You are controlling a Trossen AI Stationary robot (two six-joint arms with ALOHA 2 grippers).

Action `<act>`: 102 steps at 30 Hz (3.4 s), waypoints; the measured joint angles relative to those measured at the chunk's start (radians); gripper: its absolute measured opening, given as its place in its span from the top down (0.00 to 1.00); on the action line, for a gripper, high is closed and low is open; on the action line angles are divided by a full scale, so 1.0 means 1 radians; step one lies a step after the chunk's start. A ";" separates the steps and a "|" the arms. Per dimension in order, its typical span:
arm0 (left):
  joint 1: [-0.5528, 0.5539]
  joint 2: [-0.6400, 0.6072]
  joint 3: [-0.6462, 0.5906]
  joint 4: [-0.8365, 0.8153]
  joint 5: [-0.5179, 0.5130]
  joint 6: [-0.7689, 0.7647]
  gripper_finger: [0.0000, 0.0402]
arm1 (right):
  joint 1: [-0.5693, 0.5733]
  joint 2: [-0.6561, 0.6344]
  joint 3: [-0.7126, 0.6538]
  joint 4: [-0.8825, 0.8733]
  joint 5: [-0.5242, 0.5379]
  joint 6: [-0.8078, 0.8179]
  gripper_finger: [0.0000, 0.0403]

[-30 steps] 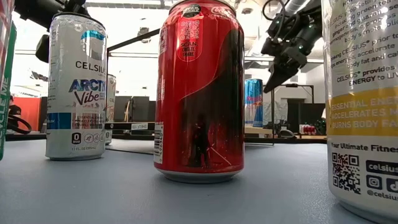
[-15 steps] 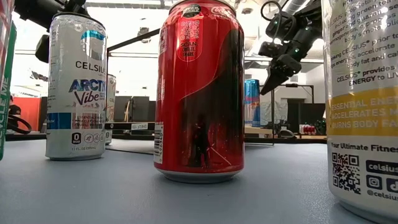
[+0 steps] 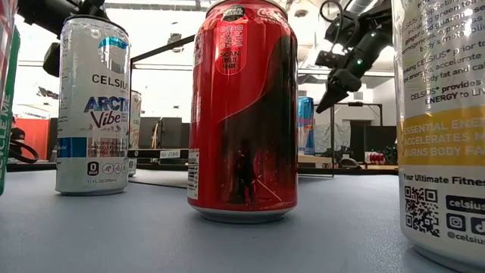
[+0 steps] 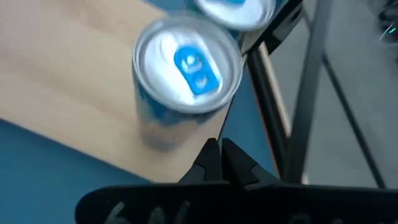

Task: Place canned beverage on shelf
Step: Put blue soda can on the shelf aligned with the other blue soda cans

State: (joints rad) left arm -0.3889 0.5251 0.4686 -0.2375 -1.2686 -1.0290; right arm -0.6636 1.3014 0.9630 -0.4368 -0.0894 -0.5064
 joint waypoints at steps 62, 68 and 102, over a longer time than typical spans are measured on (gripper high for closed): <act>0.000 0.000 0.000 -0.045 -0.044 -0.032 0.52 | 0.173 -0.064 0.028 -0.069 0.133 0.024 1.00; 0.000 0.000 0.000 -0.045 -0.045 -0.040 0.52 | 0.241 -0.090 0.028 -0.064 0.068 0.069 1.00; 0.000 0.000 0.000 -0.073 -0.039 -0.045 0.52 | 0.332 0.058 0.028 -0.019 0.426 0.098 1.00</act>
State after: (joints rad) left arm -0.3889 0.5255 0.4683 -0.3103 -1.3071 -1.0740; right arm -0.3313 1.3598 0.9909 -0.4559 0.3369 -0.4080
